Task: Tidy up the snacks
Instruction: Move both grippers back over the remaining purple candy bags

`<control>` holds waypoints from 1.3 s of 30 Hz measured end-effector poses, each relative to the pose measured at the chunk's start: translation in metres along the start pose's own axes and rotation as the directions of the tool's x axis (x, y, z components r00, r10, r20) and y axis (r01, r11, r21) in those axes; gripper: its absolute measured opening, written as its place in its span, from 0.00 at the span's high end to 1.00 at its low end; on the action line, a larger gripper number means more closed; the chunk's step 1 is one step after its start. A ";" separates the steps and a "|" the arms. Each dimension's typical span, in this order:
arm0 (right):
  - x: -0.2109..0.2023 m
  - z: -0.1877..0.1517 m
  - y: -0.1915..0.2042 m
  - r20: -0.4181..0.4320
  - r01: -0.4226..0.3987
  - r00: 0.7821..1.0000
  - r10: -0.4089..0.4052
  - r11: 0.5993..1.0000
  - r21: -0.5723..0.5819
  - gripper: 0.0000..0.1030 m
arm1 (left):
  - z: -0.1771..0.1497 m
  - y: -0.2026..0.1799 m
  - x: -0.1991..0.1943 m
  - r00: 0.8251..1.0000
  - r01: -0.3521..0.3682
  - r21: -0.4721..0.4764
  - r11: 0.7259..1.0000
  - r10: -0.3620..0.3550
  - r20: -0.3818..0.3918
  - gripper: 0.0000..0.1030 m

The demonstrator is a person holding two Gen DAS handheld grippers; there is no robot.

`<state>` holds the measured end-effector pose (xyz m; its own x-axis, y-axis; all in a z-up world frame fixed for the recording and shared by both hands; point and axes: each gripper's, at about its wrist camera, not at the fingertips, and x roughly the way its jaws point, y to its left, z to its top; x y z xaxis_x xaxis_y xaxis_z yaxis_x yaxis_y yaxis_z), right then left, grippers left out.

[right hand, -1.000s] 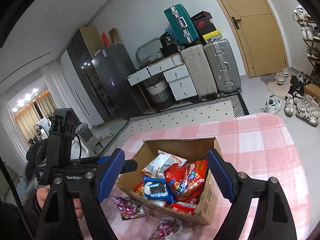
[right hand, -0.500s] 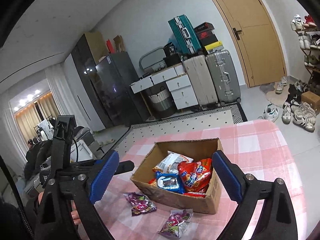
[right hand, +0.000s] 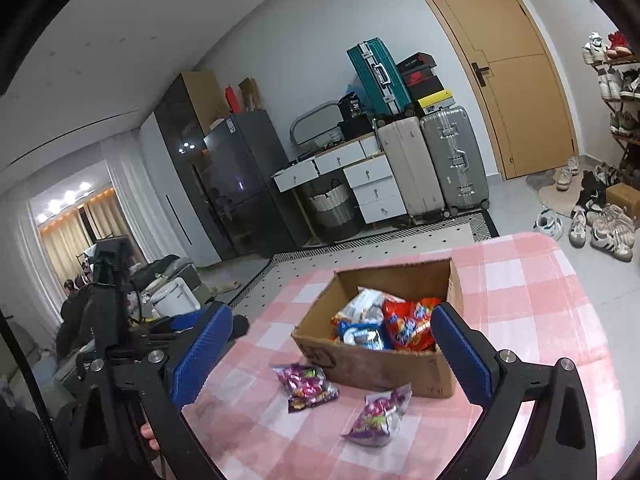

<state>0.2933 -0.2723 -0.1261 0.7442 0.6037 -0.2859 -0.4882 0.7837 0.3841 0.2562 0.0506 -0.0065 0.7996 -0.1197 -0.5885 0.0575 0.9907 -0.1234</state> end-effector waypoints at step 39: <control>0.080 -0.105 -0.046 -0.349 0.061 0.937 -0.021 0.993 0.105 0.01 | -0.117 0.032 0.080 0.976 0.012 -0.149 0.989 -0.044 -0.213 0.01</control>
<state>0.3273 -0.2451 -0.2590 0.5480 0.6005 -0.5823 -0.3913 0.7993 0.4560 0.2518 0.0650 -0.1508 0.6506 -0.1745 -0.7391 -0.0226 0.9684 -0.2485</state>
